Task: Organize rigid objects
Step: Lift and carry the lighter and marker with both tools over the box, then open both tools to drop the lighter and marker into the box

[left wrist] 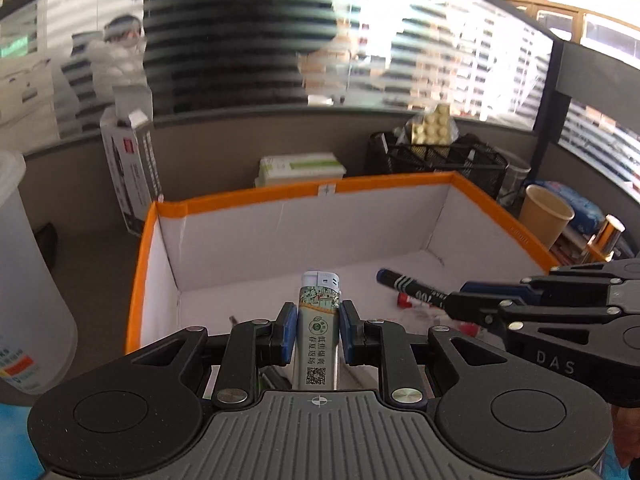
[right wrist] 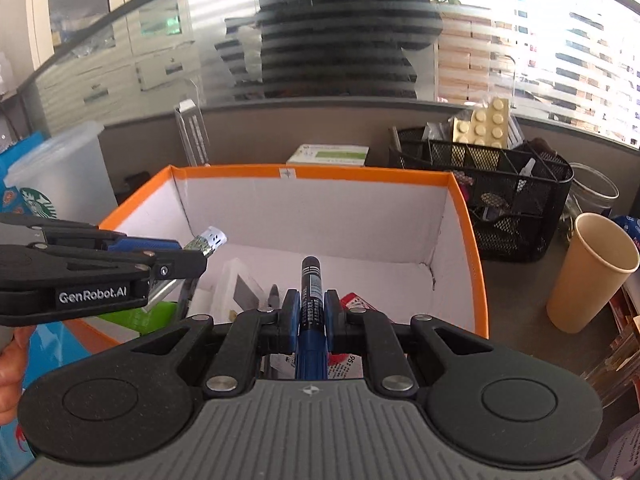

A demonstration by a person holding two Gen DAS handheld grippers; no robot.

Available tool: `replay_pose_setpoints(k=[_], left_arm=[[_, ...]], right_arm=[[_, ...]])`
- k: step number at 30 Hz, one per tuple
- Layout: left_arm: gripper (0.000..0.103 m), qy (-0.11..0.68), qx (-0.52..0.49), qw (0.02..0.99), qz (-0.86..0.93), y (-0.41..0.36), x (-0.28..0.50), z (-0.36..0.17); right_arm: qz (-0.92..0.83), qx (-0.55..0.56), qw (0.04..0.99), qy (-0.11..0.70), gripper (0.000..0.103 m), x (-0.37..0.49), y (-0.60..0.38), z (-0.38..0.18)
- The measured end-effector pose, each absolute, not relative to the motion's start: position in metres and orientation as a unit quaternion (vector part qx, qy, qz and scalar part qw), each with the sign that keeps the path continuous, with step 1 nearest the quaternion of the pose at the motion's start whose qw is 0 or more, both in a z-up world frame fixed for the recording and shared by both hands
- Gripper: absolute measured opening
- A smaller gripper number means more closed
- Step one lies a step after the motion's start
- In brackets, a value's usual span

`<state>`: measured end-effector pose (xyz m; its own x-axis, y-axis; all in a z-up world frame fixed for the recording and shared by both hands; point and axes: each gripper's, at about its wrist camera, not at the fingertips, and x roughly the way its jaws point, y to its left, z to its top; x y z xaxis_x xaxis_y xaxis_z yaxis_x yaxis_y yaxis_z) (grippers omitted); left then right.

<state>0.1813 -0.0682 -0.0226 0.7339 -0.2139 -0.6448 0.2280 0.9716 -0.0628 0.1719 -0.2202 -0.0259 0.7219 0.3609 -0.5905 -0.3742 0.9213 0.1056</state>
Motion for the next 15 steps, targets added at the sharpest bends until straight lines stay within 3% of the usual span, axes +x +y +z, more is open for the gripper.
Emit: replay_pose_setpoints(k=[4, 6, 8, 12, 15], left_arm=[[0.025, 0.35, 0.018, 0.931, -0.101, -0.07, 0.186, -0.032], [0.037, 0.35, 0.014, 0.931, -0.102, -0.069, 0.187, -0.033], [0.071, 0.346, 0.01, 0.932, -0.105, -0.069, 0.186, -0.032], [0.082, 0.328, -0.001, 0.939, -0.099, -0.065, 0.177, -0.023], [0.099, 0.308, -0.006, 0.948, -0.079, -0.06, 0.165, -0.011]], right_arm=[[0.184, -0.032, 0.926, 0.327, 0.012, 0.178, -0.213, -0.033], [0.18, -0.036, 0.926, 0.329, 0.013, 0.18, -0.21, -0.037], [0.178, -0.032, 0.926, 0.33, 0.017, 0.18, -0.21, -0.04], [0.177, -0.021, 0.933, 0.312, 0.025, 0.172, -0.211, -0.033], [0.168, -0.024, 0.942, 0.288, 0.03, 0.158, -0.212, -0.02]])
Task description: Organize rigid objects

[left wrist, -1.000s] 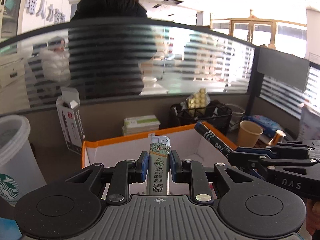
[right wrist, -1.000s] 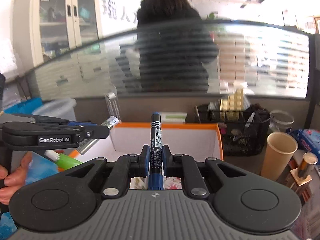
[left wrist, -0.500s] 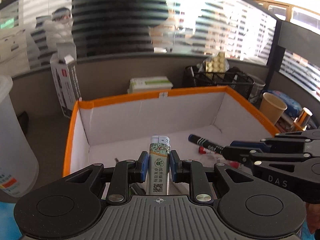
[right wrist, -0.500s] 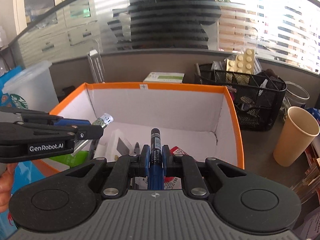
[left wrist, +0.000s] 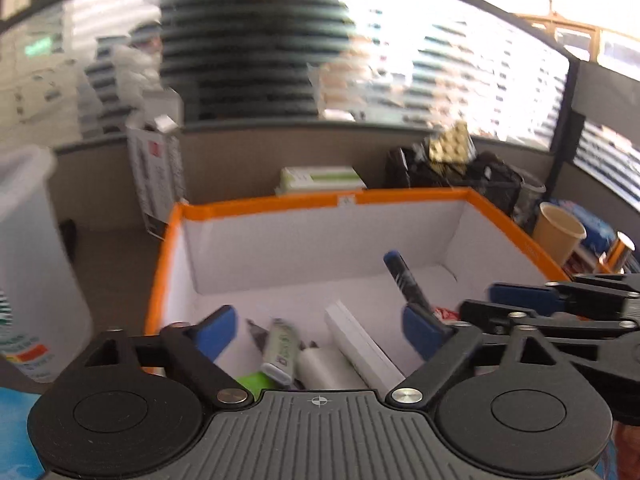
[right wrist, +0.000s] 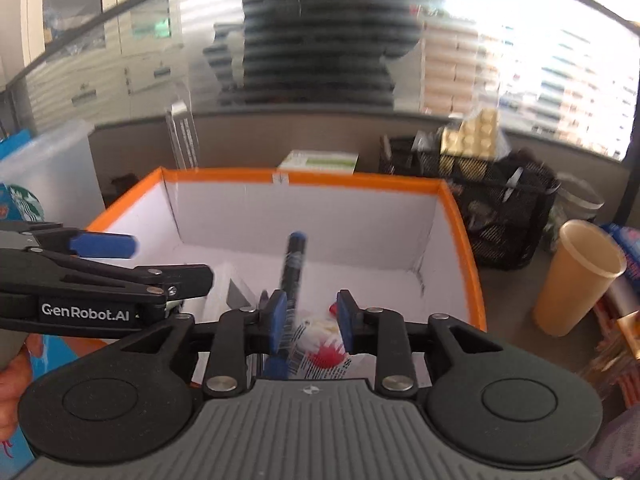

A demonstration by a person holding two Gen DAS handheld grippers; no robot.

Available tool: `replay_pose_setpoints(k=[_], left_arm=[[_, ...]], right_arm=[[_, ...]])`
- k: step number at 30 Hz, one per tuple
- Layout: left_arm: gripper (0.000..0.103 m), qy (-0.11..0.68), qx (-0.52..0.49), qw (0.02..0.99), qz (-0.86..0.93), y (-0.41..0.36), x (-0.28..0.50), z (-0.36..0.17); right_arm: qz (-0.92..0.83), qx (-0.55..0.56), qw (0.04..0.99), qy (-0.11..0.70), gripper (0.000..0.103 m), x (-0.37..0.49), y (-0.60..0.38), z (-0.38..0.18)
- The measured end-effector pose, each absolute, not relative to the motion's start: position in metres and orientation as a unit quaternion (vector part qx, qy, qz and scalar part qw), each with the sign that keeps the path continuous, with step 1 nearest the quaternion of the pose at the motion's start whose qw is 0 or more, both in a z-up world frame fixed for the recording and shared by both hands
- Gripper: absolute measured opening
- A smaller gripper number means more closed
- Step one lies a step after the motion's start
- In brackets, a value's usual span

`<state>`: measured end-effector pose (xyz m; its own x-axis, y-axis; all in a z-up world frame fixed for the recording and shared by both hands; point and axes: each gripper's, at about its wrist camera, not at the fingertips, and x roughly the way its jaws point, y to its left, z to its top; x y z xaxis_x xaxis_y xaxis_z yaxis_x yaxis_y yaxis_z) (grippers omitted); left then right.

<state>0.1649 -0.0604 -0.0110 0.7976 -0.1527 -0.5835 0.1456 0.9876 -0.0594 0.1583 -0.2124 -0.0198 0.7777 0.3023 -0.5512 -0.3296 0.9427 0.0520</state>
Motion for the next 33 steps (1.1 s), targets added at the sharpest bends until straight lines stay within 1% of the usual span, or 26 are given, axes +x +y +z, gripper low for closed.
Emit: replay_pose_setpoints(k=[1, 2, 3, 5, 7, 9, 13, 15, 19, 25, 33], left_arm=[[0.102, 0.301, -0.011, 0.951, -0.071, -0.057, 0.16, -0.007], [0.102, 0.295, -0.019, 0.953, -0.066, -0.053, 0.155, -0.004], [0.102, 0.291, -0.025, 0.954, -0.065, -0.049, 0.15, -0.001], [0.102, 0.285, -0.026, 0.956, -0.066, -0.045, 0.139, 0.004], [0.103, 0.275, -0.018, 0.96, -0.056, -0.044, 0.126, 0.009], [0.103, 0.264, -0.014, 0.963, -0.052, -0.043, 0.113, 0.014], [0.103, 0.248, -0.022, 0.967, -0.051, -0.039, 0.091, 0.023], [0.103, 0.241, -0.022, 0.969, -0.051, -0.038, 0.081, 0.027], [0.103, 0.237, -0.03, 0.969, -0.061, -0.037, 0.064, 0.03], [0.103, 0.231, -0.024, 0.97, -0.077, -0.041, 0.045, 0.034], [0.103, 0.22, -0.03, 0.972, -0.077, -0.037, 0.031, 0.04]], right_arm=[[0.163, -0.024, 0.946, 0.278, 0.037, 0.153, -0.213, -0.015], [0.158, -0.022, 0.951, 0.265, 0.044, 0.145, -0.214, -0.009], [0.154, -0.021, 0.955, 0.254, 0.047, 0.137, -0.215, -0.004], [0.15, -0.018, 0.961, 0.232, 0.063, 0.121, -0.215, 0.005], [0.149, -0.015, 0.966, 0.211, 0.07, 0.103, -0.214, 0.013], [0.146, -0.015, 0.97, 0.196, 0.072, 0.087, -0.212, 0.019], [0.133, -0.018, 0.976, 0.173, 0.087, 0.06, -0.207, 0.026], [0.128, -0.018, 0.978, 0.163, 0.091, 0.048, -0.205, 0.029], [0.099, -0.024, 0.984, 0.144, 0.103, 0.024, -0.201, 0.033], [0.083, 0.0, 0.988, 0.129, 0.103, -0.003, -0.21, 0.037], [0.069, 0.024, 0.99, 0.123, 0.103, -0.015, -0.218, 0.038]])
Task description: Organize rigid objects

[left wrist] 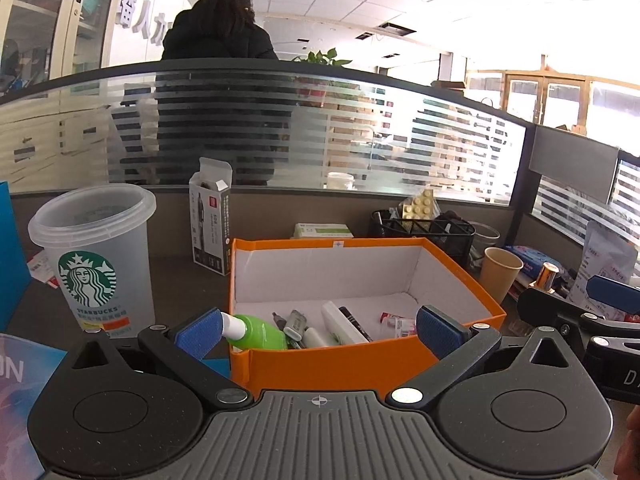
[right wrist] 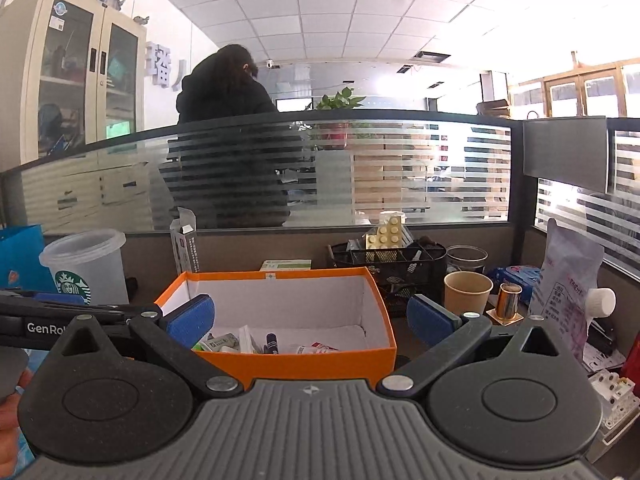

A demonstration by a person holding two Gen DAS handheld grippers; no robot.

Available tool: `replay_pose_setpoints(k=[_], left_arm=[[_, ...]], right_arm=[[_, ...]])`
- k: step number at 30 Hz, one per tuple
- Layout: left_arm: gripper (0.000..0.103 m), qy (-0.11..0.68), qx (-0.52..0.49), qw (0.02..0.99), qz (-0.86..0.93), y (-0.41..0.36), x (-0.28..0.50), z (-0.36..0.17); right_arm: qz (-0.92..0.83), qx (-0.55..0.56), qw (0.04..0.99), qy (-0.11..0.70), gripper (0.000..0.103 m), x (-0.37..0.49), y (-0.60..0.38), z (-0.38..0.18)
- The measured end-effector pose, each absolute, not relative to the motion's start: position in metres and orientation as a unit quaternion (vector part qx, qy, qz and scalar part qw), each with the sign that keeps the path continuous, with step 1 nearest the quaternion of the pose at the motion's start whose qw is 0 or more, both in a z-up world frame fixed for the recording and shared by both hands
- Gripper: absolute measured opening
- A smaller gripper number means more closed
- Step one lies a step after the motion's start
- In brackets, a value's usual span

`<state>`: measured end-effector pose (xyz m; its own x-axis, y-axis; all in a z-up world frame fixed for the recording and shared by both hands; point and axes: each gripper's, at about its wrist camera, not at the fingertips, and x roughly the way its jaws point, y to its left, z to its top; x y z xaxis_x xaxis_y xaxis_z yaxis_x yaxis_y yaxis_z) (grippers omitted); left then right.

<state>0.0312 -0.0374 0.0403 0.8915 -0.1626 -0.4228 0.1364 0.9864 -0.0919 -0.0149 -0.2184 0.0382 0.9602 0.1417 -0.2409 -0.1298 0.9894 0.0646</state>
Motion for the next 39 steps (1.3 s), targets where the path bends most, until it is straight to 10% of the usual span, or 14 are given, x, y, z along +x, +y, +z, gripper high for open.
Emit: replay_pose_setpoints(k=[39], left_arm=[[0.103, 0.22, -0.023, 0.974, -0.058, -0.025, 0.026, 0.045]], right_arm=[[0.07, 0.03, 0.988, 0.137, 0.103, -0.013, -0.216, 0.032]])
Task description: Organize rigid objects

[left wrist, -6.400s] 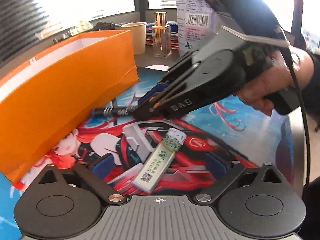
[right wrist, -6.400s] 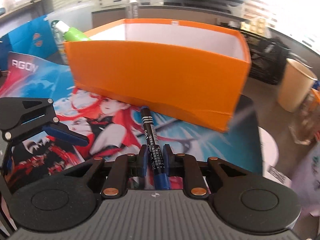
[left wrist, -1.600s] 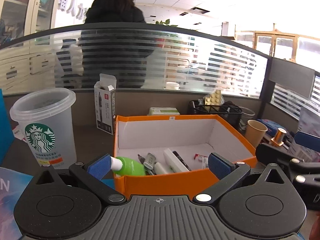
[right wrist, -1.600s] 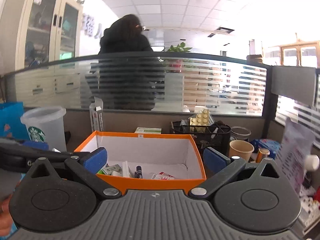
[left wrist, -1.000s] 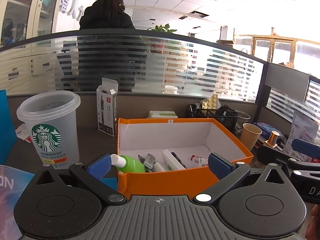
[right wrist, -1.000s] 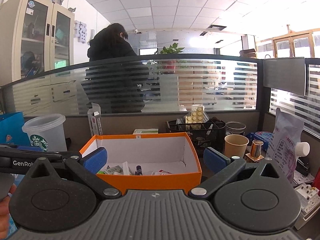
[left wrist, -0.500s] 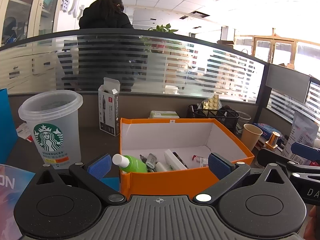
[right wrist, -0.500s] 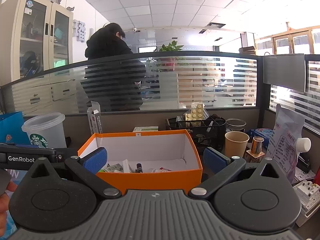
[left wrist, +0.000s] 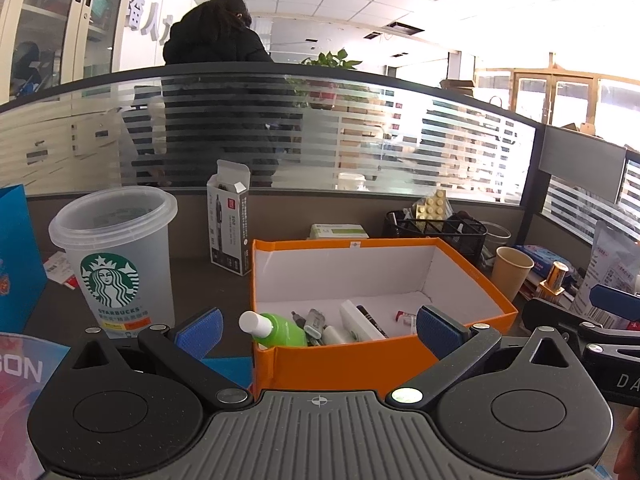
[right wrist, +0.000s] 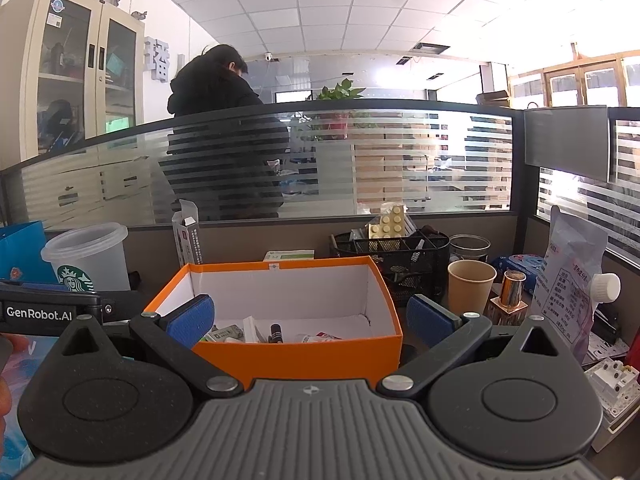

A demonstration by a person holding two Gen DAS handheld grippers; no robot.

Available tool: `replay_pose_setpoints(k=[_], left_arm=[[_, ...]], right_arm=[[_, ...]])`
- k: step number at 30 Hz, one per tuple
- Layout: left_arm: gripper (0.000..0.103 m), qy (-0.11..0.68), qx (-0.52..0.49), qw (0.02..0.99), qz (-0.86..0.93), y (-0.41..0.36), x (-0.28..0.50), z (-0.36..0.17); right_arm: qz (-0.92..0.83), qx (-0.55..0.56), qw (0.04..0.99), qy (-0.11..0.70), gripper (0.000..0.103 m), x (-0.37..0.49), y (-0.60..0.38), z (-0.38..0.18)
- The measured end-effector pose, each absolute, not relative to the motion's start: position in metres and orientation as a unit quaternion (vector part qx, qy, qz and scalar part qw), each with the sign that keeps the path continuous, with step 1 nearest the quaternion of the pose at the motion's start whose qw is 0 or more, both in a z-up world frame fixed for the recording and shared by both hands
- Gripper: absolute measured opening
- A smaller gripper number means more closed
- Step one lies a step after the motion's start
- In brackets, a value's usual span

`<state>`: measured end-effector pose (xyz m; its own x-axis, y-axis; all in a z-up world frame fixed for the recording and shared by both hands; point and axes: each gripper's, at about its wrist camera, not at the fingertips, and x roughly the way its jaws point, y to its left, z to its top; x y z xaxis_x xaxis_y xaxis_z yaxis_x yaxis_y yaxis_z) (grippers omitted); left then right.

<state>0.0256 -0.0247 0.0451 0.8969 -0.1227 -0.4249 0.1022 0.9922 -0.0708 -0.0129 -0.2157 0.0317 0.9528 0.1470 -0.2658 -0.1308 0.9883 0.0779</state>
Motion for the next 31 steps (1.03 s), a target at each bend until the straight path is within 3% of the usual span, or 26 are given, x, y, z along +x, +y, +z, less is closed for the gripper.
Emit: replay_pose_setpoints(k=[31], left_arm=[[0.103, 0.213, -0.009, 0.975, -0.069, -0.0231, 0.019, 0.0411]], right_arm=[[0.07, 0.028, 0.986, 0.146, 0.103, -0.0132, -0.2122, 0.027]])
